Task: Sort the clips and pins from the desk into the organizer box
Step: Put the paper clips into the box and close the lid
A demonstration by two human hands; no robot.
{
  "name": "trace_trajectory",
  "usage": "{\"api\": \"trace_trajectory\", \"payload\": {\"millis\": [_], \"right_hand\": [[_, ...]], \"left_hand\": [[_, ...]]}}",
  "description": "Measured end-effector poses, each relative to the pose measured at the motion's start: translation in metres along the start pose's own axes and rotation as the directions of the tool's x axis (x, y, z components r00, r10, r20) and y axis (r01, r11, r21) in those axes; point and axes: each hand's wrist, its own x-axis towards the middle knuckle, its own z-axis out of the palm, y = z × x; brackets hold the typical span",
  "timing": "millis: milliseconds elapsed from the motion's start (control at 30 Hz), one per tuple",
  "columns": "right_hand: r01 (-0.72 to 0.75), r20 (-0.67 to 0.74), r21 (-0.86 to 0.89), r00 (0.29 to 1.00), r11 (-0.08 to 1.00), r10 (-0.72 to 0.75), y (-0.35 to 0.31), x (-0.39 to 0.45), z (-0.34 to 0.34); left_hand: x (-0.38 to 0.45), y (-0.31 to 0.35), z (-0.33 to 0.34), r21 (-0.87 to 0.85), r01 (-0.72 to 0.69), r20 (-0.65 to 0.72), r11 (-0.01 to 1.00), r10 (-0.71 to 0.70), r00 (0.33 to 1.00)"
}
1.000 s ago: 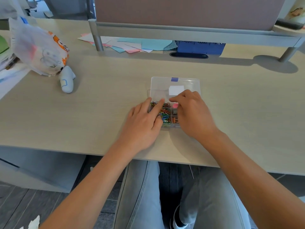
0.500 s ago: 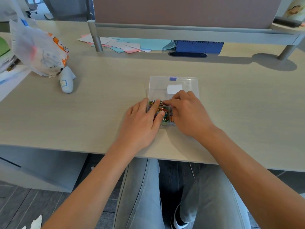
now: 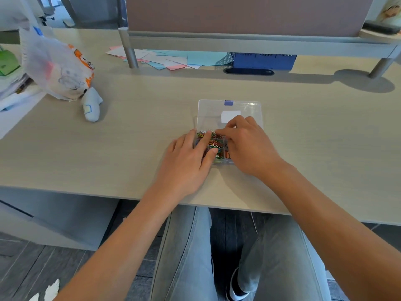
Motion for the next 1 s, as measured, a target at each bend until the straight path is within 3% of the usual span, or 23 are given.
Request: {"api": "trace_trajectory", "payload": {"millis": [200,800,900,1000], "right_hand": [[0.024,-0.048,-0.004,0.999,1.0,-0.024,0.003,-0.012,0.001],[-0.06,-0.177,0.106,0.981,0.993,0.078,0.003,-0.046,0.002],[-0.124,-0.227,0.147,0.961,0.981,0.155,0.006,-0.05,-0.001],[-0.284,-0.2,0.304,0.914,0.909,0.352,0.014,-0.048,-0.005]], "left_hand": [[-0.005,-0.002,-0.005,-0.17,0.012,0.021,0.985,-0.009,1.0],[-0.037,0.008,-0.008,-0.143,-0.01,-0.005,0.99,0.009,1.0],[-0.031,0.006,-0.01,-0.283,0.037,-0.016,0.958,-0.043,0.999],[-0.016,0.012,-0.018,-0.558,0.13,-0.034,0.82,-0.179,0.983]]}}
